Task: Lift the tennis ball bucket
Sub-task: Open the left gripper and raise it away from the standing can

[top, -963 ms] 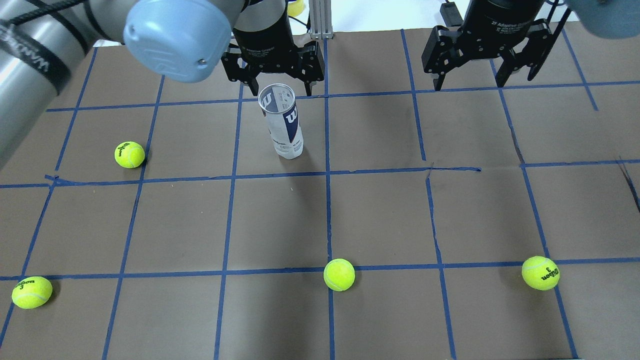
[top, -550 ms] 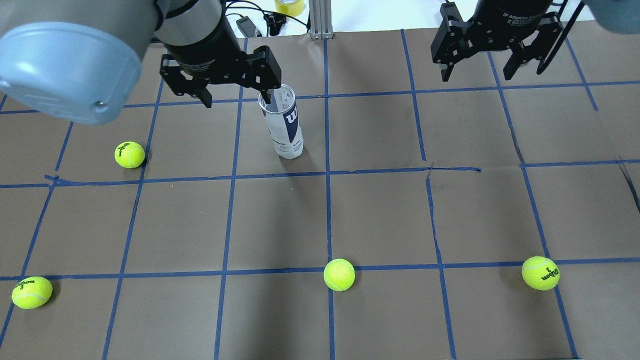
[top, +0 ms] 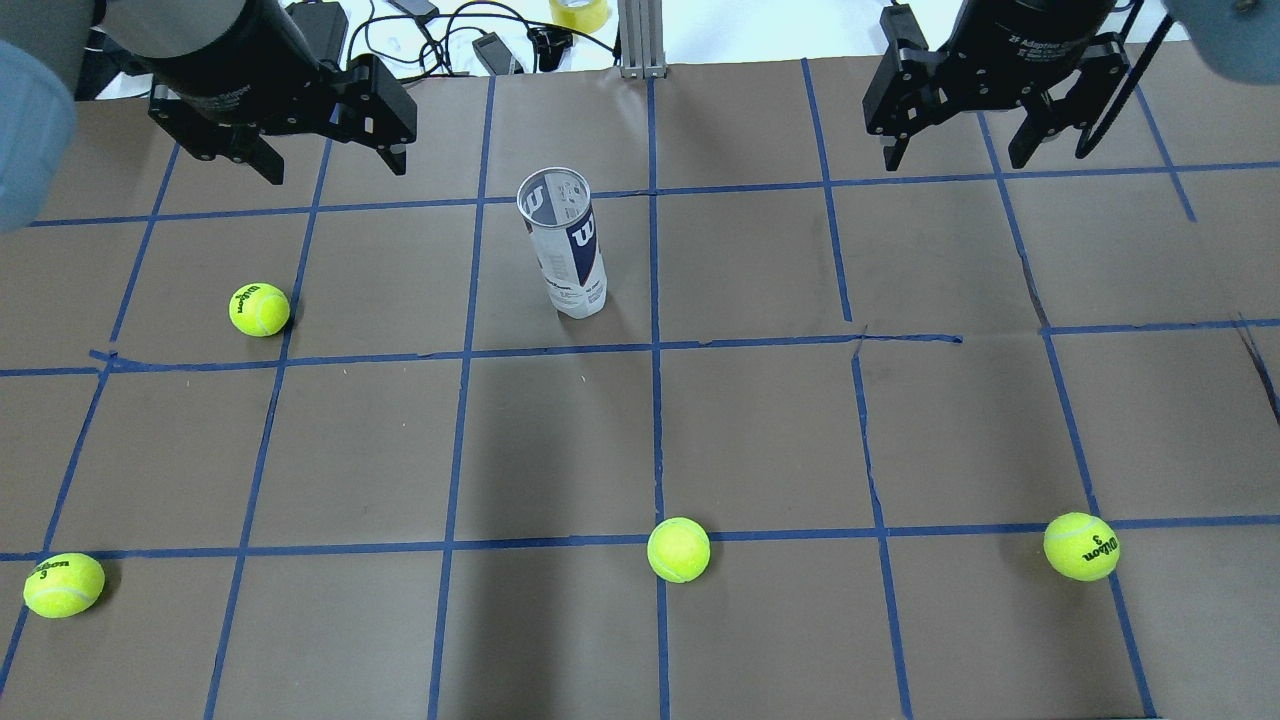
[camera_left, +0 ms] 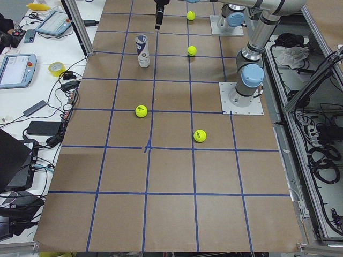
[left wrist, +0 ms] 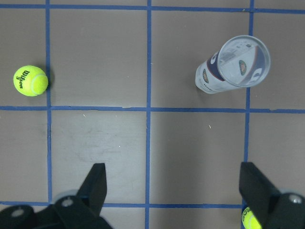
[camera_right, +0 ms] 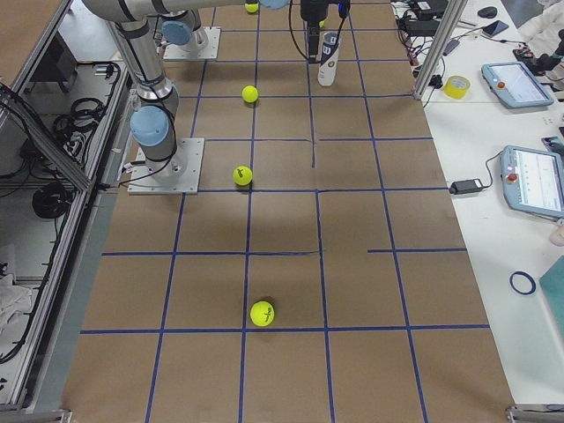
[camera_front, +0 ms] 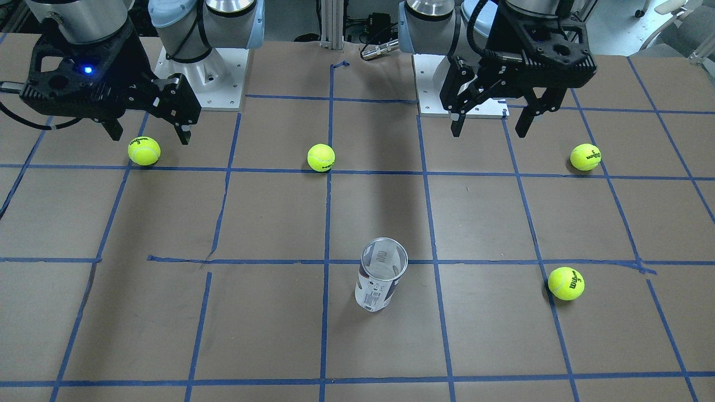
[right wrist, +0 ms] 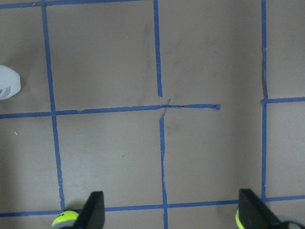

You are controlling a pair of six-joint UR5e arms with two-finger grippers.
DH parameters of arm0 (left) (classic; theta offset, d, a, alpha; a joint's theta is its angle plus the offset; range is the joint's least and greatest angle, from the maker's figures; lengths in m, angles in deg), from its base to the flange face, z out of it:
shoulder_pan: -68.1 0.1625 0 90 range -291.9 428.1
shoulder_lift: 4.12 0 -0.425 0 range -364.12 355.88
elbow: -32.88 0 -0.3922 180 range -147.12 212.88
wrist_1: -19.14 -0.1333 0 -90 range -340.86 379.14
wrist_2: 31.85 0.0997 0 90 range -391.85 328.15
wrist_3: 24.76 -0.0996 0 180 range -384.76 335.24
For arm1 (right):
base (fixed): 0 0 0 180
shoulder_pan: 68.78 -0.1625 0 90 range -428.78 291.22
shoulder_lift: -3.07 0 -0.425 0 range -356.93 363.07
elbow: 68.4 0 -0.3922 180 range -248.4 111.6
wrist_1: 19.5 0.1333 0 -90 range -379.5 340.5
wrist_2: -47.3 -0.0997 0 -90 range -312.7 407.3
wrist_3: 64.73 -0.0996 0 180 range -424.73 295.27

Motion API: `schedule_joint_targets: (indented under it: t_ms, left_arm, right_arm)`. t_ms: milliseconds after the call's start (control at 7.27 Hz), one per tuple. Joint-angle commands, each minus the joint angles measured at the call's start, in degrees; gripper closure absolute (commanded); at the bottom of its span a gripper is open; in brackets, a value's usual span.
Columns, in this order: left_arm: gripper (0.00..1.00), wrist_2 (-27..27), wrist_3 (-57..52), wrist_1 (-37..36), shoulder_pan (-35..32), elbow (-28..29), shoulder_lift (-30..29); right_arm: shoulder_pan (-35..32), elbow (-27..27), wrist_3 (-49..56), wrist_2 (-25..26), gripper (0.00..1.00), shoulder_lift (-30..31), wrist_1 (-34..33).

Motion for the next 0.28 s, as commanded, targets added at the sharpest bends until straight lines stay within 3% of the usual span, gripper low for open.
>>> schedule_joint_targets:
  t_ms: [0,138]
  left_arm:
    - [0.0,-0.1,-0.4,0.0,0.3,-0.1,0.0]
    - [0.0,-0.2,-0.4,0.0,0.3,-0.1,0.0]
  right_arm:
    - [0.1,-0.1,0.2,0.0,0.0,0.1,-0.2]
    - [0.1,-0.1,0.2,0.0,0.0,0.1,-0.3]
